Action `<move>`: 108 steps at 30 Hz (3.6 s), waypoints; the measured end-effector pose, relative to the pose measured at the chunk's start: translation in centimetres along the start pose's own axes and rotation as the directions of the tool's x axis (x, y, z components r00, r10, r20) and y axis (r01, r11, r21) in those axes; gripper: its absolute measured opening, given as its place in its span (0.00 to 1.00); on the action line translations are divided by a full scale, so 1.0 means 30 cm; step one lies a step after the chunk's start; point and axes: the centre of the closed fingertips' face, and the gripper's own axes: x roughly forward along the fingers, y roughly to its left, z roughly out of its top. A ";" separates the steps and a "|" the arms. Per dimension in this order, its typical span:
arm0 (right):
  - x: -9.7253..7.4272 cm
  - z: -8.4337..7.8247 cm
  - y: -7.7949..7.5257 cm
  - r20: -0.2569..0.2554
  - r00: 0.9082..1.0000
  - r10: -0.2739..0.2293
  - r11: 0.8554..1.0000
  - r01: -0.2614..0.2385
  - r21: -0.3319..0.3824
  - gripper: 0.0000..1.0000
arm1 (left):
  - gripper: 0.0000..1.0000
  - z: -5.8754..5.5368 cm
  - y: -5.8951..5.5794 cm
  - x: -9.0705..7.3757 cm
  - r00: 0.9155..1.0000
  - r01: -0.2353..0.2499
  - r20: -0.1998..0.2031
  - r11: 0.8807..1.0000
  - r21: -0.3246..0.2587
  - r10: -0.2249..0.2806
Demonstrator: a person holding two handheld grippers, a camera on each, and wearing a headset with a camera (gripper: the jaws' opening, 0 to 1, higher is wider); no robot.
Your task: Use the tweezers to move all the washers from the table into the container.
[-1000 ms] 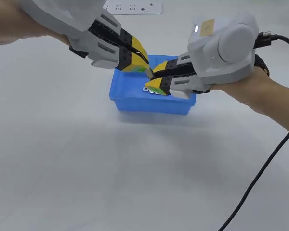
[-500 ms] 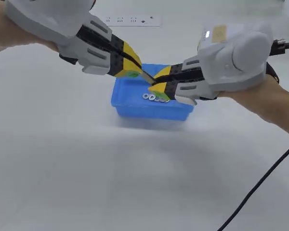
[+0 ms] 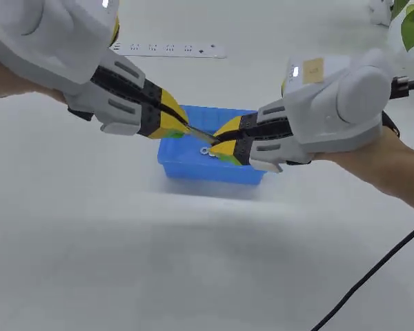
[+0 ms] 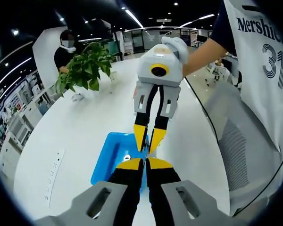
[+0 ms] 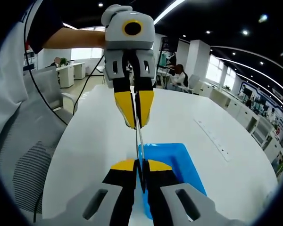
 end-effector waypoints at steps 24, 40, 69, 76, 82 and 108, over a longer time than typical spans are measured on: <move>-0.006 -0.026 0.138 -0.094 0.993 0.069 0.997 -0.071 -0.018 0.08 | 0.06 -0.146 -0.141 0.053 0.998 0.001 -0.064 0.999 -0.044 -0.004; 0.043 -0.195 0.164 -0.192 0.976 0.099 0.995 -0.097 0.019 0.08 | 0.06 -0.262 -0.167 0.198 0.993 -0.024 -0.117 0.995 -0.092 0.013; 0.110 -0.334 0.175 -0.279 0.944 0.178 0.984 -0.176 0.030 0.08 | 0.07 -0.367 -0.173 0.285 0.976 -0.019 -0.216 0.994 -0.112 -0.006; 0.111 -0.345 0.170 -0.286 0.941 0.179 0.984 -0.175 0.039 0.08 | 0.07 -0.368 -0.166 0.293 0.977 -0.032 -0.215 0.990 -0.134 0.003; 0.109 -0.357 0.174 -0.299 0.937 0.182 0.983 -0.178 0.040 0.08 | 0.08 -0.367 -0.169 0.295 0.978 -0.029 -0.209 0.989 -0.148 -0.003; 0.108 -0.362 0.158 -0.333 0.932 0.143 0.989 -0.144 0.022 0.15 | 0.12 -0.369 -0.175 0.291 0.976 -0.037 -0.219 0.986 -0.162 0.001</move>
